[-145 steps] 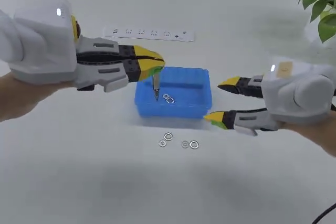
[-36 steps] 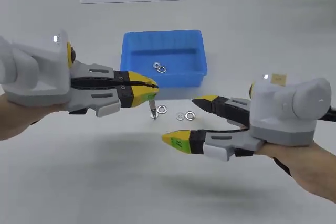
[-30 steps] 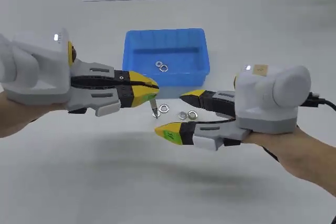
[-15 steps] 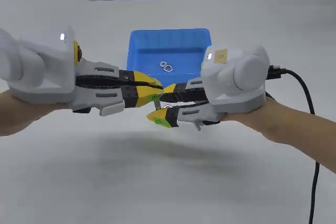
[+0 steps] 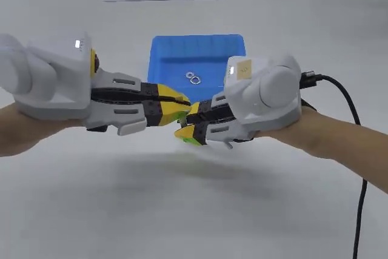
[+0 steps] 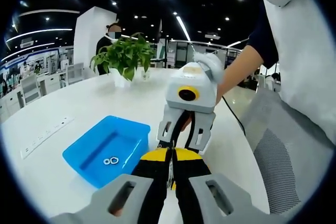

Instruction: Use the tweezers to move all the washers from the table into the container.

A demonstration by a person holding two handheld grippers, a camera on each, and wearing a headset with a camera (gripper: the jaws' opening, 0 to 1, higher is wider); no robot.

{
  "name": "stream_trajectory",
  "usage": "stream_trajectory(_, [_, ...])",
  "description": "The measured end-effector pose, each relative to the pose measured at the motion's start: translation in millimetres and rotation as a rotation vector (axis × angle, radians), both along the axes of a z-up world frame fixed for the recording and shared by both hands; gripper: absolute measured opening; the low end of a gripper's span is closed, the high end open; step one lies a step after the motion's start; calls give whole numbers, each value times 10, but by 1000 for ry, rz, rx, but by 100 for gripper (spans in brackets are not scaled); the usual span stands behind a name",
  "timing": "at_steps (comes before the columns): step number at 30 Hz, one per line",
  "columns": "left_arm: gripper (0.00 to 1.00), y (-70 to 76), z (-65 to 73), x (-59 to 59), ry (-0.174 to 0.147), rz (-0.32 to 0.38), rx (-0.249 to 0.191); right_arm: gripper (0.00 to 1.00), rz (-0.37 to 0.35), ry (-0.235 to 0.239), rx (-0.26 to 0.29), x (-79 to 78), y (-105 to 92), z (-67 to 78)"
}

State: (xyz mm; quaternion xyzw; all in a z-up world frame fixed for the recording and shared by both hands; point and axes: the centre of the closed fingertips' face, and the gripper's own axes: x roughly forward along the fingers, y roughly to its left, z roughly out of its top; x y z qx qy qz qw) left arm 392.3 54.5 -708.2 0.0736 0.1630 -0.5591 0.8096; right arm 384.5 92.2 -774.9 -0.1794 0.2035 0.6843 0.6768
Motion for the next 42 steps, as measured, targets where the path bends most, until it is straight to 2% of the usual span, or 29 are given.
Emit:
stream_trajectory(13, [6, -22, -14, 5, -4, 1, 8, 10, 18, -12, -3, 4, -13, 2])
stream_trajectory(18, [6, -26, -11, 17, 7, 21, 0, 10, 17, -6, -3, 10, -21, 2])
stream_trajectory(21, [7, -17, -12, 28, -17, 21, 24, 10, 12, -2, -5, 13, -17, 2])
stream_trajectory(22, [7, -8, -10, 31, -44, 18, 41, 10, 11, 4, -5, 7, -15, 3])
stream_trajectory(24, [7, -4, -15, 11, -28, 19, 37, 10, 12, 5, -7, -1, -12, 1])
stream_trajectory(28, [11, 47, -22, 7, -28, 31, 47, 10, 3, 11, -9, -9, -13, -3])
stream_trajectory(35, [14, 110, 119, 28, -37, 78, 0, 10, -1, 19, -7, -23, 0, -2])
stream_trajectory(42, [14, 207, 205, -67, -47, 130, -31, 10, -12, 47, 32, 1, 22, 57])
